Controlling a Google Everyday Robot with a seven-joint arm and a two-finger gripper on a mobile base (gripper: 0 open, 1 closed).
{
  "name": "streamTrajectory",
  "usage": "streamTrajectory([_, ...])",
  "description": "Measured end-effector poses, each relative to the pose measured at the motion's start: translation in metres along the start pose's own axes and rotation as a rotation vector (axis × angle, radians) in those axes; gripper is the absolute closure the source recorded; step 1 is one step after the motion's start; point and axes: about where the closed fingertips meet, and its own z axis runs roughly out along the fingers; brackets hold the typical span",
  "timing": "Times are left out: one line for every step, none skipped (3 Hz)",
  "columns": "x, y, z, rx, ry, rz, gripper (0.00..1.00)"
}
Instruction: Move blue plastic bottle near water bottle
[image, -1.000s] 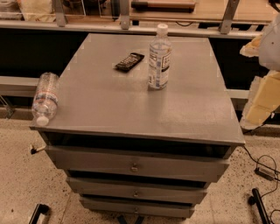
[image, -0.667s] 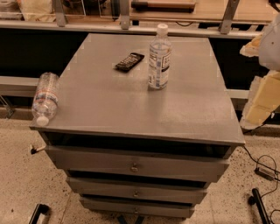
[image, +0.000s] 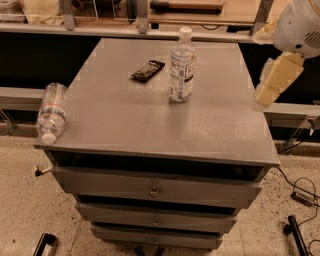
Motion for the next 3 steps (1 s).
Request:
streamTrajectory([-0.03,-0.032,0.018,0.009,-0.103,-0.034,0.0])
streamTrajectory([-0.062,-0.065,0.052,-0.001,-0.21,-0.053,0.0])
streamTrajectory([-0.085,-0.08,0.079,-0.029,-0.264,-0.068,0.0])
